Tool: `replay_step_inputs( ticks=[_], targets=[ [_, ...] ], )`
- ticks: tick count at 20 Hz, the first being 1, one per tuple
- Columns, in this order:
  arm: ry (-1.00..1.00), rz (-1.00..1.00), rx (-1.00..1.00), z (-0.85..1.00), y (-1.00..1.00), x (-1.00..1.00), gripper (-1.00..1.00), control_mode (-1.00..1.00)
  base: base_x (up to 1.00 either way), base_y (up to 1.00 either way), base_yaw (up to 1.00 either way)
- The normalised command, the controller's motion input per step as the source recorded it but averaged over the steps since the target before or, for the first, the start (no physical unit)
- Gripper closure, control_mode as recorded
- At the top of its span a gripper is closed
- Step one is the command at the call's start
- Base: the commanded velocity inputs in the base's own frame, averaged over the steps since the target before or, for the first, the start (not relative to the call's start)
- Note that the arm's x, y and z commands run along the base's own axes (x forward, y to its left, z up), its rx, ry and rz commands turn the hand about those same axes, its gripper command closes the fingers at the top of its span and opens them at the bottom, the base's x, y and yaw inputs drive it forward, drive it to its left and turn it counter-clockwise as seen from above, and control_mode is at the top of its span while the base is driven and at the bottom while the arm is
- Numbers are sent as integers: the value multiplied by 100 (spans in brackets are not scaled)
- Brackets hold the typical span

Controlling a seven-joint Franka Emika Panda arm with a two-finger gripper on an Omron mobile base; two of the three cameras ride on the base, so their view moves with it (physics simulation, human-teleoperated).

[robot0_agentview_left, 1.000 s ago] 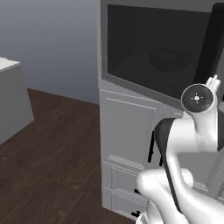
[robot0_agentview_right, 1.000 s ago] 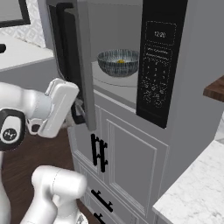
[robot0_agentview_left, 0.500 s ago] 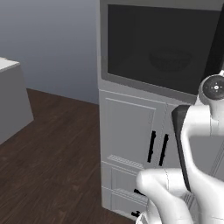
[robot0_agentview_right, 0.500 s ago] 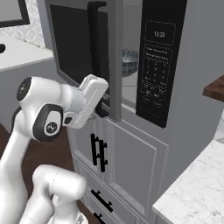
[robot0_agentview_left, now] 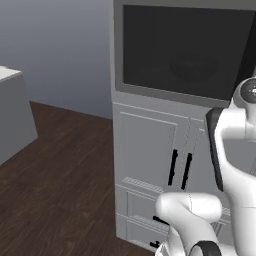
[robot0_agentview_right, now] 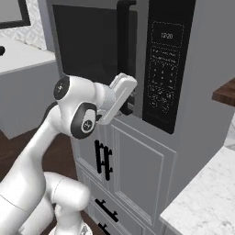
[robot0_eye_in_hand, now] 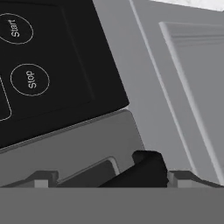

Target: Pick the lemon from the sink and place it in the bowl. Then pick the bowl and place it in the microwave. Then close the microwave door and press the start button.

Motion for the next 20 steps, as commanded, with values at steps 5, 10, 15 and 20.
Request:
replay_step_inputs(
  ticks=[5,10,15,20],
  targets=[
    [0,0,0,-1,-1,99,-100,-100,0,0,0],
    [0,0,0,-21,-1,98,-100,-100,0,0,0],
    [3,2,3,-26,-27,100,-100,-100,0,0,0],
    [12,6,9,-28,-51,71,-100,-100,0,0,0]
  ],
)
